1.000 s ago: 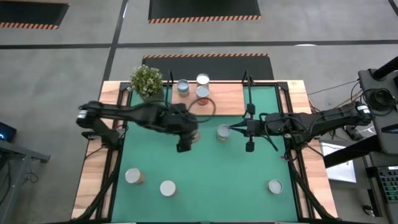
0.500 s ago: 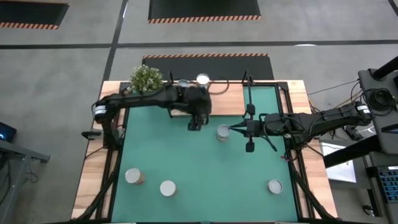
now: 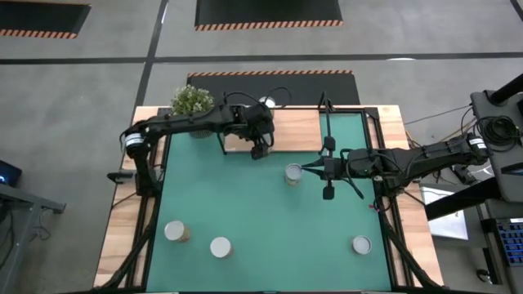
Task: Pick and place cans onto a shelf
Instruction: Put the canned corn on the shelf
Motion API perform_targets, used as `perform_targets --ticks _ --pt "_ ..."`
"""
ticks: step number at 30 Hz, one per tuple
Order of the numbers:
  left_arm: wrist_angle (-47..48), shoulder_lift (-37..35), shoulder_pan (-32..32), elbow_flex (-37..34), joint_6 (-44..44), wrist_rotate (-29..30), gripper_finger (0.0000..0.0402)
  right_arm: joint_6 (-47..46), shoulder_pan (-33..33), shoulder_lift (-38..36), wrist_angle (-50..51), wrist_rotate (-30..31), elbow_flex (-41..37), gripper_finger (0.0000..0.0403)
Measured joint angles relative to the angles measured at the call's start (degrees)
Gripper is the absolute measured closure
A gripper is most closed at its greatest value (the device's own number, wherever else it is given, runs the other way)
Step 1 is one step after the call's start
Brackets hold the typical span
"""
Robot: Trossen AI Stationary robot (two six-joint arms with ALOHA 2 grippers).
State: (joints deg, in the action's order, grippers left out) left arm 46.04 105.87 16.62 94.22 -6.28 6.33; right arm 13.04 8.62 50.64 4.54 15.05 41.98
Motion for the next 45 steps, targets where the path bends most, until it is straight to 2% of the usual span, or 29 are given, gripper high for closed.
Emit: perform_targets --ticks 7,16,27,45 --pt "-3.7 0.3 0.0 -1.9 -1.5 0.0 0.009 0.0 0.0 0.0 0.0 0.0 0.0 0.0394" --pt "-4.0 1.7 0.2 -2.2 -1.6 0.2 0.0089 0.0 0.0 0.0 0.0 0.0 0.0 0.0394" --pt "-4.5 4.1 0.3 -2.2 -2.8 1.5 0.0067 0.0 0.0 0.0 0.0 0.0 0.0 0.0394" --pt "-4.4 3.9 0.3 -0.1 -3.7 2.7 0.0066 0.0 0.0 0.0 0.0 0.0 0.0 0.0394"
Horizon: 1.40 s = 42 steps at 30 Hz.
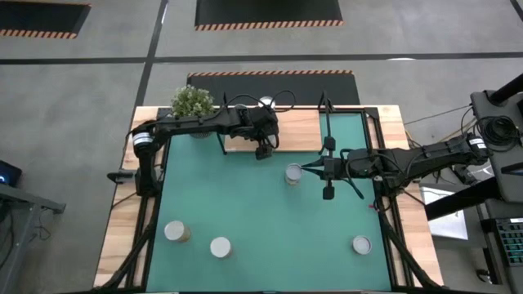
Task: Pick and place cans onto a shelf
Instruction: Put the canned corn on the shelf
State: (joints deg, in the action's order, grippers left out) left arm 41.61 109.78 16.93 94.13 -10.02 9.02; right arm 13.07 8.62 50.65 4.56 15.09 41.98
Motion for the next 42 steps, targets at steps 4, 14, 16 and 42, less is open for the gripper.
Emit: perform_targets --ticks 4,14,16,42 --pt "0.1 0.0 0.0 0.0 0.0 -0.1 0.0066 0.0 0.0 0.0 0.0 0.0 0.0 0.0394" --pt "-0.4 0.0 0.1 0.0 0.2 -0.1 0.0066 0.0 0.0 0.0 0.0 0.0 0.0 0.0394" --pt "-0.7 0.0 0.1 0.0 0.2 -0.1 0.0066 0.0 0.0 0.0 0.0 0.0 0.0 0.0394" --pt "-2.4 0.7 0.7 -0.2 0.9 0.0 0.0066 0.0 0.0 0.0 0.0 0.0 0.0 0.0394"
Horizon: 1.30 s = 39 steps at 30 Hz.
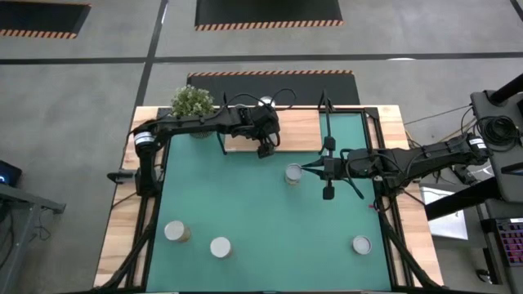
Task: Pick and place cans onto a shelf
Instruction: Put the canned corn on the shelf
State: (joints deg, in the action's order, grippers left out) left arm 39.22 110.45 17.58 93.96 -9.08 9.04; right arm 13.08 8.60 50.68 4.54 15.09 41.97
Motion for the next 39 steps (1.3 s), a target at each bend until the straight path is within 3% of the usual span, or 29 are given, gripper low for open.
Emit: perform_targets --ticks 31,39 --pt "-0.4 0.0 0.2 -2.1 -0.9 0.0 0.0065 0.0 0.0 0.0 0.0 0.0 0.0 0.0394" --pt "-0.5 0.0 0.3 -2.1 -1.3 0.0 0.0039 0.0 0.0 0.0 0.0 0.0 0.0 0.0394"
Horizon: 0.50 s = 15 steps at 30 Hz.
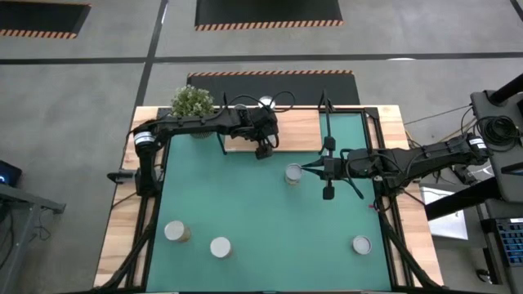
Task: Pick and place cans onto a shelf
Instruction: Put the canned corn on the shelf, then put the canned green beans on the shelf
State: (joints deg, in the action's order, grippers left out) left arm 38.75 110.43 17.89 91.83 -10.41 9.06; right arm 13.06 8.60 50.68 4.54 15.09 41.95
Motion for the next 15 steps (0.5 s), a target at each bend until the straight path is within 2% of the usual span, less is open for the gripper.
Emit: perform_targets --ticks 7,15 --pt "1.5 -0.1 0.0 1.6 0.4 0.0 0.0022 0.0 0.0 0.0 0.0 0.0 0.0 0.0394" --pt "11.3 -0.8 -1.7 10.2 1.0 -0.6 0.0022 0.0 0.0 0.0 0.0 0.0 0.0 0.0394"
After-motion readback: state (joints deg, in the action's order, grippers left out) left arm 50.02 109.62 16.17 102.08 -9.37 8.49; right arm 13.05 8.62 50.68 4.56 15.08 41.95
